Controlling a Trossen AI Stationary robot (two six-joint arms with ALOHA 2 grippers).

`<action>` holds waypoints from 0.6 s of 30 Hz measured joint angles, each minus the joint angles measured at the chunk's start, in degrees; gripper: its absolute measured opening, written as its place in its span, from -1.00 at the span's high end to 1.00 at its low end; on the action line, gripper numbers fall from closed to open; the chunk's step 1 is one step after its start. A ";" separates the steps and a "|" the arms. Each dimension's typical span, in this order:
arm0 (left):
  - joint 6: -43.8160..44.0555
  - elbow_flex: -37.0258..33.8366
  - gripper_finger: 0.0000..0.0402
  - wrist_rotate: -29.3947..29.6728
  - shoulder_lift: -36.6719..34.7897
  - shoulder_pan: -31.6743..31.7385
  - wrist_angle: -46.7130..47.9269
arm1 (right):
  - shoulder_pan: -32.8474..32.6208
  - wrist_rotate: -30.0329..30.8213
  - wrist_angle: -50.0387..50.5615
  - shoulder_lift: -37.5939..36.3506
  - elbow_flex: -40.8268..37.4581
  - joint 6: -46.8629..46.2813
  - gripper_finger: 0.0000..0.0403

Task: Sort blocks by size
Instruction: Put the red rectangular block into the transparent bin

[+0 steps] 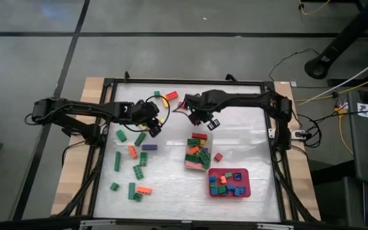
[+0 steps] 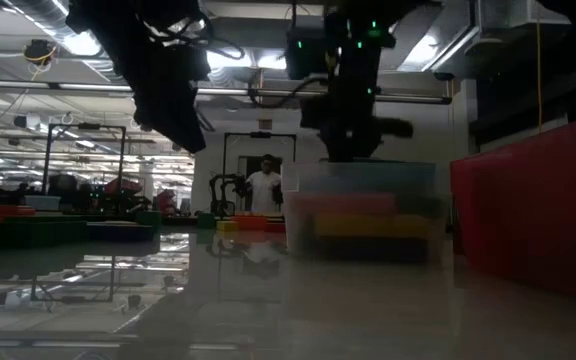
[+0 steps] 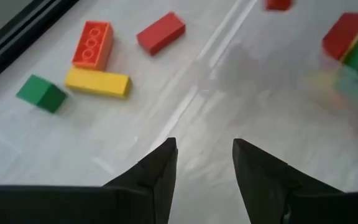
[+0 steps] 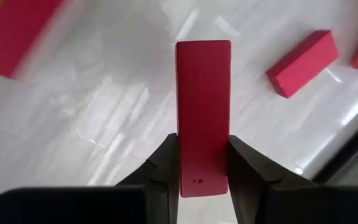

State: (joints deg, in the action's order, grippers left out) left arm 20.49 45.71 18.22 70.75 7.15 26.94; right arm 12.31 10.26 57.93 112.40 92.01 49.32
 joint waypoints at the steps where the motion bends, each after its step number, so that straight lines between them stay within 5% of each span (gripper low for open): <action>1: -0.34 0.00 0.29 0.02 0.01 0.21 0.33 | -1.16 0.77 0.63 0.00 0.61 -0.92 0.51; 18: -4.00 0.00 0.29 0.02 0.01 0.43 1.22 | -13.10 0.74 6.96 -0.05 3.29 -13.96 0.49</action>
State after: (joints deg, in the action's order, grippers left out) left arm 16.49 45.71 18.24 70.76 7.59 28.16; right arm -0.79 11.00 64.89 112.36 95.31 35.36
